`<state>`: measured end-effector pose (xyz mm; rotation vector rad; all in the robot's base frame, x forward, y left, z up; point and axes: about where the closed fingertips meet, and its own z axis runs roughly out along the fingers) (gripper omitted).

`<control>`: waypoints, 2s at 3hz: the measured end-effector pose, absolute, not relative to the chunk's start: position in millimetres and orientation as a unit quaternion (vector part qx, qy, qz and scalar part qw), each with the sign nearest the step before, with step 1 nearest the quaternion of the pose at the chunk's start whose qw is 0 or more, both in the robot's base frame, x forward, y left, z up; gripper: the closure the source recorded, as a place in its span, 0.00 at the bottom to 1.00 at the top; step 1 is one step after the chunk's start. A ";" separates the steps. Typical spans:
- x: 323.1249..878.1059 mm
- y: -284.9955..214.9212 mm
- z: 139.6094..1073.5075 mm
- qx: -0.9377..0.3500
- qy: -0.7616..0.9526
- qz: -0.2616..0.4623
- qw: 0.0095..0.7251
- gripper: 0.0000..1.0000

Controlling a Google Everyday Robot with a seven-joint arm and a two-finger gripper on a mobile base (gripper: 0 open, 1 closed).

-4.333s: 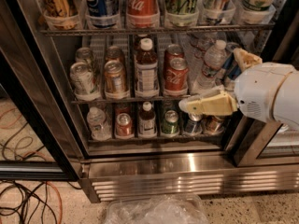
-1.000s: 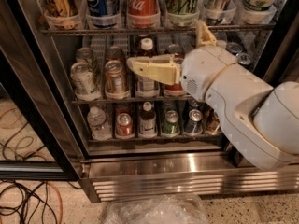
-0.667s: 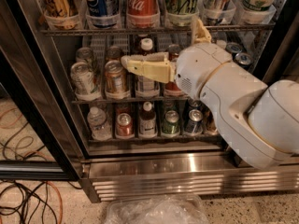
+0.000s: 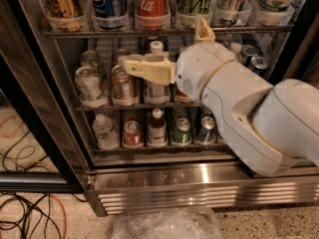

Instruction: Pick coke can from top shelf of fridge

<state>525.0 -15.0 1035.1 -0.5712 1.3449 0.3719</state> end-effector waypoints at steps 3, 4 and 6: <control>542.8 -14.1 1041.5 -0.222 0.622 0.169 0.731 0.19; 542.8 -14.1 1041.5 -0.222 0.622 0.169 0.731 0.41; 542.8 -14.0 1041.6 -0.222 0.622 0.169 0.731 0.28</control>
Offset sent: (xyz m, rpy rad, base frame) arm 0.0299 -0.0015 0.0079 0.0712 0.0239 -0.0912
